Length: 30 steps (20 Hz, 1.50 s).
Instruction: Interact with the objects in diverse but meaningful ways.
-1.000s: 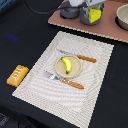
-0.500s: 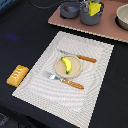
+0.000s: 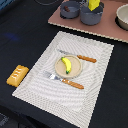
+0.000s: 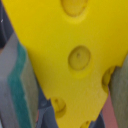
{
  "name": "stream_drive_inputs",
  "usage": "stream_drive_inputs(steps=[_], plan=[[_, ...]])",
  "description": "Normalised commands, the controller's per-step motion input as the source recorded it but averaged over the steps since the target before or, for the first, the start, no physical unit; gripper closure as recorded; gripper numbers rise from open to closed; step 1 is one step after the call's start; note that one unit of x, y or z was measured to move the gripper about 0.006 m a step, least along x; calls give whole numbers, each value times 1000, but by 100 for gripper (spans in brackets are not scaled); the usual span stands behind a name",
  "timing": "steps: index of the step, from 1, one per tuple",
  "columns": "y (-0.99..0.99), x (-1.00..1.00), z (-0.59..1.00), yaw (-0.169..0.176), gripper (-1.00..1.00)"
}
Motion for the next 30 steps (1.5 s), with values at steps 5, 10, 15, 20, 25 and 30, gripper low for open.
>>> stream_drive_inputs(steps=[5,10,15,20,25,30], plan=[[543,-10,0,-1,100],[493,35,0,-1,100],[344,162,-21,-5,100],[127,263,-14,-30,100],[54,297,-9,-37,100],[65,264,-27,-37,100]])
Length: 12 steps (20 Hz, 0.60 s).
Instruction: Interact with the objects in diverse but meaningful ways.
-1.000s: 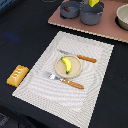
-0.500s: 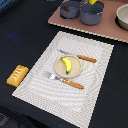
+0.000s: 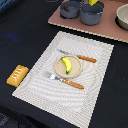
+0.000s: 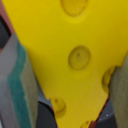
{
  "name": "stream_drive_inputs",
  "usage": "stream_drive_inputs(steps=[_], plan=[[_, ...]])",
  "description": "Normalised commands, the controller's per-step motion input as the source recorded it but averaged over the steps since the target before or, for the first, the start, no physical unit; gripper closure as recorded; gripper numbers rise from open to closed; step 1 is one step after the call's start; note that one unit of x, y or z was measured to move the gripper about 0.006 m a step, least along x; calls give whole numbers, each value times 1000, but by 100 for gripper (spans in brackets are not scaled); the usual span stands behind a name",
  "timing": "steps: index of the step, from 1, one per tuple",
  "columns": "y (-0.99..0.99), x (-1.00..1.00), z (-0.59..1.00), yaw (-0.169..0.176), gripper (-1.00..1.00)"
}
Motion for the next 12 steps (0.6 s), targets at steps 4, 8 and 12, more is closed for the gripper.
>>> stream_drive_inputs(steps=[4,8,12], plan=[[161,302,-14,-26,100],[161,279,-33,-30,100],[156,341,-32,-35,100]])
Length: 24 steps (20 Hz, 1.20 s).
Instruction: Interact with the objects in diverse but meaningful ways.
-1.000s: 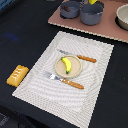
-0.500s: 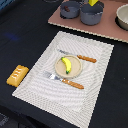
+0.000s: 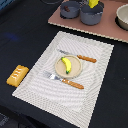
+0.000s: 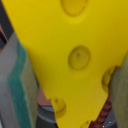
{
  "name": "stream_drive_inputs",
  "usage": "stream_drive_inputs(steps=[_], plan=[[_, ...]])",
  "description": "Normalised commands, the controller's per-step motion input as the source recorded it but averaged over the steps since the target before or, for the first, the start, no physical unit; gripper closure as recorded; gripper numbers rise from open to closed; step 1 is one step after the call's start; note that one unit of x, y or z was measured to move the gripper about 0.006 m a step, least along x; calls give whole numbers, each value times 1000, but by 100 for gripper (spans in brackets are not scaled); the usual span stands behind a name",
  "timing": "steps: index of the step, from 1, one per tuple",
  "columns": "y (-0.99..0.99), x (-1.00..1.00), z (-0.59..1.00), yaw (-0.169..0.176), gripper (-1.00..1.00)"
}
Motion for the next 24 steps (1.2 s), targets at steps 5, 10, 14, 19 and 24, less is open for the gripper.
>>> stream_drive_inputs(steps=[5,10,14,19,24], plan=[[187,380,-2,-39,100],[169,378,-1,-38,100],[171,281,0,-38,100],[176,206,8,-37,-100],[177,162,77,-39,-100]])
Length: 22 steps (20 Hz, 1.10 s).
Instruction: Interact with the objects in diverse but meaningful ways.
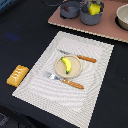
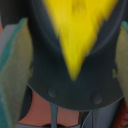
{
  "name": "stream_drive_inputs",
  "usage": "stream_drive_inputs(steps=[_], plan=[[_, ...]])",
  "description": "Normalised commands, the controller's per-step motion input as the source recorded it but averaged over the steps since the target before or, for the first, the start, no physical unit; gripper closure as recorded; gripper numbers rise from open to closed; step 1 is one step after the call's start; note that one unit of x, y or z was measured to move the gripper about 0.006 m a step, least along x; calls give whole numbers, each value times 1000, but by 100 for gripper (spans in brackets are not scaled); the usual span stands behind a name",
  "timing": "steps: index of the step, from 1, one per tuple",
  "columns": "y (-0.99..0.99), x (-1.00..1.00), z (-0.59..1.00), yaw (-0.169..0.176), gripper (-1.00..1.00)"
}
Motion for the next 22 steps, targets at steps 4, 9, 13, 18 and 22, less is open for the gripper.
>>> stream_drive_inputs(steps=[4,9,13,18,22], plan=[[175,108,242,-30,-100],[80,11,553,-38,-100],[-216,-21,610,-59,-100],[-348,-166,509,-84,-100],[-539,-169,190,-102,-100]])
